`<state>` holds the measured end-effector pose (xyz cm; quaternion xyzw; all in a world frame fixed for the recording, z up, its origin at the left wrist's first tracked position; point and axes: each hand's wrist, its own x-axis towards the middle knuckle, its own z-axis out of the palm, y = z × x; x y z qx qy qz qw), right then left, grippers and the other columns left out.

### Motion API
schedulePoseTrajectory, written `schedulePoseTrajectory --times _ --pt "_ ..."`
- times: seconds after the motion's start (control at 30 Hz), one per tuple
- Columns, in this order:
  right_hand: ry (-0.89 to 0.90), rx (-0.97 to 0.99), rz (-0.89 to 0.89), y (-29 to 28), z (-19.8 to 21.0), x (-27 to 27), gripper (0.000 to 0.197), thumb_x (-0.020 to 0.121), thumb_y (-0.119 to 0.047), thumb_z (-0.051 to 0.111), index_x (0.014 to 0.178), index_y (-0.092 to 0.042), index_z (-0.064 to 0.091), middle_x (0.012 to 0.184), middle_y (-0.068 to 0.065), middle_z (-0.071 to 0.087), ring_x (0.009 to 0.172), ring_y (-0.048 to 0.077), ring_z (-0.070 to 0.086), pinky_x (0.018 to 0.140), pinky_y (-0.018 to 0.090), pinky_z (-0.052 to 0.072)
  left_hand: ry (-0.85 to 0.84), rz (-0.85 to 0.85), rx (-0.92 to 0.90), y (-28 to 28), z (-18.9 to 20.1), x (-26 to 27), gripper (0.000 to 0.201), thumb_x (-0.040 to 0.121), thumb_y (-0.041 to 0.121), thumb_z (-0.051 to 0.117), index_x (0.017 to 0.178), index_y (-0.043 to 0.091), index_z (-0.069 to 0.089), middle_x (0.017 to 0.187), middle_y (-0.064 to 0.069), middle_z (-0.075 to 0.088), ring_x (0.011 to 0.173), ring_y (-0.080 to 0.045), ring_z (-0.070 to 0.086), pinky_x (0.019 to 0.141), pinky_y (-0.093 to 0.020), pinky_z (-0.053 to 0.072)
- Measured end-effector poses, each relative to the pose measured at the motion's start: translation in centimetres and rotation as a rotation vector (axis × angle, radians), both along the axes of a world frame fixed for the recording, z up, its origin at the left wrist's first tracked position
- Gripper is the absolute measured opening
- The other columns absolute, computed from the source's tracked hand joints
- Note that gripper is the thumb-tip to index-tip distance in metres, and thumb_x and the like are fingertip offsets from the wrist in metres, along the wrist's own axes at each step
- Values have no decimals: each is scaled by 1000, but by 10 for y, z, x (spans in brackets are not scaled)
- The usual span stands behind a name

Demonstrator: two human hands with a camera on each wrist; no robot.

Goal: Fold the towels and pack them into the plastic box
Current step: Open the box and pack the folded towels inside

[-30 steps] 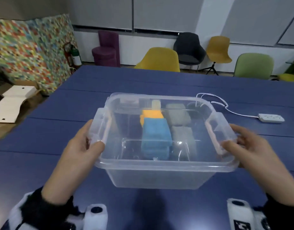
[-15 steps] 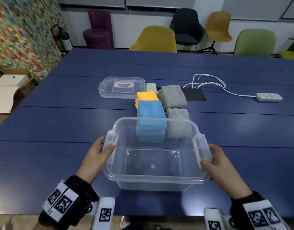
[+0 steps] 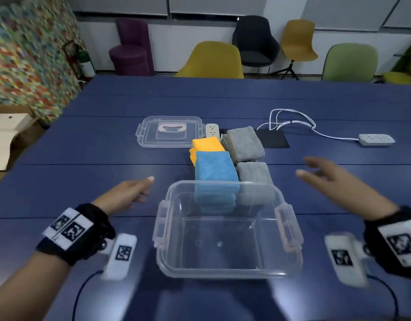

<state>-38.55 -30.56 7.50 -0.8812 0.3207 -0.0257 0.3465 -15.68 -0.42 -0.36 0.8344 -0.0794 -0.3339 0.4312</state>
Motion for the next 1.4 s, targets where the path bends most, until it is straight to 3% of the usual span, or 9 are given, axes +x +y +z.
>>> schedulePoseTrajectory --times 0.13,0.23,0.33,0.47,0.73,0.93,1.17,1.27,1.4 --pt "4 -42 199 -17 41 110 39 90 -38 55 117 -9 59 114 8 64 102 25 62 95 41 49 63 -102 -2 -37 9 73 38 96 49 35 103 17 55 94 0 64 83 -16 60 70 -25 41" --pt "271 57 282 -21 19 178 43 88 -36 60 111 0 60 104 13 64 83 26 65 69 32 53 45 -183 58 -63 -11 110 40 96 48 35 105 13 53 88 0 63 75 -14 58 66 -23 41" --pt "548 -67 422 -12 -13 214 63 87 -36 62 129 7 45 123 26 55 88 26 59 56 21 48 181 -205 76 -78 -50 127 46 96 51 32 95 10 52 83 -5 62 69 -17 57 61 -23 39" --pt "686 -181 583 0 -52 239 91 79 -46 68 148 -13 17 152 5 27 135 23 34 109 34 34 393 -232 88 -89 -113 133 35 99 39 35 86 12 53 76 -5 65 58 -13 63 60 -23 44" --pt "913 -196 690 -7 -109 248 81 73 -46 74 135 -14 32 135 6 44 122 26 46 101 44 41 790 -332 -66 -136 -168 121 25 86 -2 32 96 9 52 88 -6 71 82 -16 68 70 -26 52" --pt "899 47 650 -32 -116 250 80 72 -37 78 134 -16 33 135 2 48 123 20 48 102 42 44 889 -510 -127 -156 -168 134 42 51 22 59 92 12 62 88 0 71 79 -12 66 77 -26 52" --pt "850 294 707 -35 -111 255 63 74 -23 78 129 -16 48 124 -1 58 118 19 55 100 40 46 898 -543 -160 -161 -162 125 42 51 32 66 89 16 59 86 4 65 77 -8 62 73 -24 49" --pt "790 274 721 -41 -118 255 75 55 -46 86 120 -28 55 121 -2 64 113 18 60 95 47 49 915 -541 -238 -162 -162 121 55 55 39 75 102 16 59 99 1 62 85 -10 61 75 -23 47" --pt "761 372 805 -37 -120 257 66 60 -32 82 118 -10 59 119 13 64 110 27 62 93 52 50 907 -471 -278 -163 -168 113 69 57 51 76 112 15 57 100 0 64 86 -9 64 79 -22 52"
